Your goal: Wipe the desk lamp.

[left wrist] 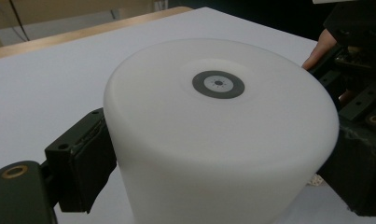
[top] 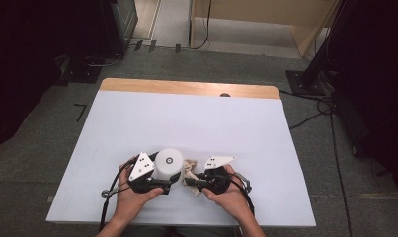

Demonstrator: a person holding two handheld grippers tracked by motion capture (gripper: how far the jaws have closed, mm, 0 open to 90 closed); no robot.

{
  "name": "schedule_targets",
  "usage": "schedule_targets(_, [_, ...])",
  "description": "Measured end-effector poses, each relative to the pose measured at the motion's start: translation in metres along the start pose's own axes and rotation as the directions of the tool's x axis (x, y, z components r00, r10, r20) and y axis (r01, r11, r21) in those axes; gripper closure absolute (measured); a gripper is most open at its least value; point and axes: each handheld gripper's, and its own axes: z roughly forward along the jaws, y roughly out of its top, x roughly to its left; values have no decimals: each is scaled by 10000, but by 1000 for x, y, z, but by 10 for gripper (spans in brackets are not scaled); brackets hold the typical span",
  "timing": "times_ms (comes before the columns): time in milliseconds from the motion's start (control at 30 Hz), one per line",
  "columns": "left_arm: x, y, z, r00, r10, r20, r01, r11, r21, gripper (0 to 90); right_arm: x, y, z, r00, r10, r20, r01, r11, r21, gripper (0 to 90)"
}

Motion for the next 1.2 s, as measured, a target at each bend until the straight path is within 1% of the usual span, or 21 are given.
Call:
schedule_targets(67, [6, 1, -1, 9992, 153, 365, -154, 9999, 27, 85, 3, 3, -3, 9999, -110, -69, 108, 9998, -194, 769])
schedule_targets(100, [9, 2, -1, 9976, 347, 597, -351, 9994, 54, 85, 5, 5, -5, 9999, -119, -79, 117, 9993, -342, 769])
schedule_targets(133, [11, 2, -1, 9958, 487, 778, -493, 9988, 61, 85, 6, 7, -7, 9996, -270, -89, 264, 9982, -542, 770])
schedule_targets(200, [14, 2, -1, 9920, 728, 1030, -737, 9973, 48, 85, 10, 12, -13, 9991, -419, -89, 409, 9949, -927, 770])
schedule_targets(267, [15, 1, -1, 9881, 917, 1233, -930, 9957, 41, 85, 13, 17, -21, 9984, -562, -23, 554, 9887, -1395, 769])
schedule_targets(367, [17, 0, 0, 9845, 1055, 1400, -1057, 9944, -60, 85, 17, 24, -32, 9983, -586, -6, 570, 9732, -2227, 770])
schedule_targets(433, [17, 0, 0, 9837, 1080, 1435, -1080, 9941, -76, 85, 18, 26, -34, 9984, -560, 65, 560, 9713, -2312, 769])
schedule_targets(533, [18, -2, 0, 9836, 998, 1502, -986, 9950, -154, 84, 16, 22, -27, 9987, -494, -96, 463, 9769, -2085, 769])
schedule_targets(600, [17, -3, 0, 9864, 894, 1382, -878, 9960, -177, 83, 11, 16, -20, 9994, -284, -211, 245, 9859, -1656, 769])
schedule_targets(633, [17, -3, 0, 9872, 887, 1324, -871, 9960, -183, 83, 8, 12, -14, 9996, -66, -258, 34, 9923, -1241, 769])
schedule_targets(667, [16, -3, 0, 9884, 849, 1262, -834, 9964, -171, 82, 5, 10, -10, 9997, 54, -235, -77, 9950, -996, 769])
schedule_targets(767, [14, -5, -1, 9934, 440, 1056, -428, 9990, -141, 75, 2, 1, 5, 9994, 270, 205, -270, 9996, -4, 769])
schedule_targets(867, [10, -8, -2, 9982, 4, 597, -1, 10000, -50, 49, 3, 0, 9, 9992, 320, 232, -323, 9994, 124, 768])
schedule_targets(900, [8, -8, -1, 9987, -215, 458, 215, 9998, 11, 25, 2, 1, 9, 9993, 313, 228, -316, 9994, 149, 769])
schedule_targets(967, [1, -9, 1, 9989, -454, 79, 453, 9988, 186, 8, 2, 1, 10, 9993, 333, 154, -335, 9993, 146, 769])
schedule_targets(1000, [-3, -10, 2, 9984, -515, -218, 521, 9982, 312, 0, 1, 1, 10, 9993, 358, 131, -360, 9993, 133, 769])
schedule_targets(1033, [-7, -10, 2, 9969, -626, -470, 640, 9975, 283, 0, 1, 1, 10, 9994, 333, 124, -335, 9993, 142, 769])
schedule_targets(1100, [-12, -10, 2, 9934, -685, -924, 705, 9973, 188, 0, 1, 2, 11, 9995, 307, 105, -309, 9994, 175, 768])
schedule_targets(1133, [-12, -10, 1, 9912, -639, -1162, 649, 9979, 53, 39, 1, 2, 10, 9995, 315, 84, -316, 9993, 194, 769])
schedule_targets(1167, [-11, -10, 0, 9925, -559, -1084, 565, 9984, 24, 68, 1, 2, 10, 9996, 269, 89, -271, 9994, 215, 769])
schedule_targets(1200, [-10, -11, -1, 9940, -513, -967, 519, 9987, 30, 70, 2, 2, 10, 9996, 266, 69, -267, 9994, 235, 769])
